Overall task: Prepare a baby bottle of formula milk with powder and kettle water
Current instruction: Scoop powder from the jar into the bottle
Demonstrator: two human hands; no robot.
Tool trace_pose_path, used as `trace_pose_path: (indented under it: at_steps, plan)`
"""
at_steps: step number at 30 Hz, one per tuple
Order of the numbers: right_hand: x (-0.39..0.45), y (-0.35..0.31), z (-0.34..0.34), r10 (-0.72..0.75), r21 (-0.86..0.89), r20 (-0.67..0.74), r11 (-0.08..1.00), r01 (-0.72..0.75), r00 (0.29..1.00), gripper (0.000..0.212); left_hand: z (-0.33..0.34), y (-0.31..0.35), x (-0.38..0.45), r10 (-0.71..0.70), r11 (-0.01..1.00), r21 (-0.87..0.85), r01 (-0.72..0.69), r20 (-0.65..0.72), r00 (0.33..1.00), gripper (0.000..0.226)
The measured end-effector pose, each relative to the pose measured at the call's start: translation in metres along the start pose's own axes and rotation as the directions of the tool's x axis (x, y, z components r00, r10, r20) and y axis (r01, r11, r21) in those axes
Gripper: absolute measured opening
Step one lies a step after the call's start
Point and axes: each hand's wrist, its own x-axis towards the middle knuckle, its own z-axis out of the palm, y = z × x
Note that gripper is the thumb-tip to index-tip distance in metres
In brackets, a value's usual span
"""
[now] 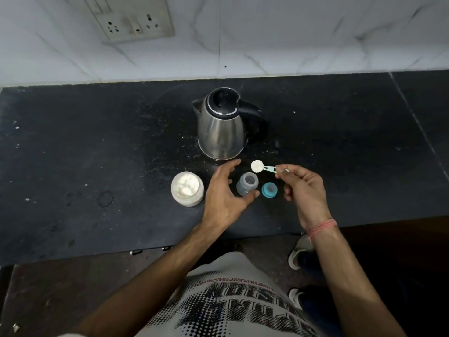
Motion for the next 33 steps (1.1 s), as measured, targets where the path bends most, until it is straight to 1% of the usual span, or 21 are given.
trace_pose_path:
  at_steps: [2, 4, 8, 10, 12, 15, 22, 27, 33]
  plan:
    - [-0.001, 0.004, -0.003, -0.007, -0.023, -0.029, 1.000, 0.006, 1.000, 0.008, 0.009, -0.010, 0.009, -0.046, 0.999, 0.028, 0.045, 0.062, 0.997, 0.101]
    - [-0.002, 0.009, -0.005, -0.018, -0.041, -0.042, 0.999, 0.016, 0.999, 0.008, 0.016, -0.019, 0.017, -0.065, 0.997, 0.047, 0.061, 0.091, 0.994, 0.099]
    - [-0.002, 0.021, -0.005, -0.051, -0.111, -0.069, 0.993, 0.043, 0.996, 0.011, 0.026, -0.031, 0.028, -0.080, 0.995, 0.067, 0.074, 0.086, 0.993, 0.085]
    - [-0.001, 0.027, -0.004, -0.083, -0.144, -0.065, 0.987, 0.073, 0.994, 0.008, 0.029, -0.033, 0.028, -0.100, 0.994, 0.052, 0.095, 0.092, 0.991, 0.074]
    - [-0.001, 0.032, -0.002, -0.129, -0.183, -0.050, 0.976, 0.118, 0.990, 0.006, 0.029, -0.033, 0.028, -0.111, 0.994, 0.032, 0.109, 0.103, 0.988, 0.070]
    - [0.000, 0.038, 0.001, -0.168, -0.200, -0.037, 0.967, 0.158, 0.985, 0.008, 0.028, -0.031, 0.027, -0.112, 0.993, 0.045, 0.107, 0.104, 0.988, 0.072]
    - [-0.003, 0.044, 0.005, -0.304, -0.268, -0.028, 0.920, 0.286, 0.952, 0.024, 0.024, -0.027, 0.027, -0.129, 0.991, 0.048, 0.124, 0.116, 0.985, 0.075]
    - [-0.006, 0.043, 0.006, -0.352, -0.317, -0.047, 0.893, 0.320, 0.935, 0.019, 0.023, -0.026, 0.027, -0.144, 0.989, 0.043, 0.140, 0.119, 0.982, 0.073]
    - [-0.009, 0.044, 0.007, -0.396, -0.363, -0.027, 0.860, 0.360, 0.918, 0.016, 0.022, -0.026, 0.027, -0.146, 0.989, 0.047, 0.141, 0.122, 0.982, 0.075]
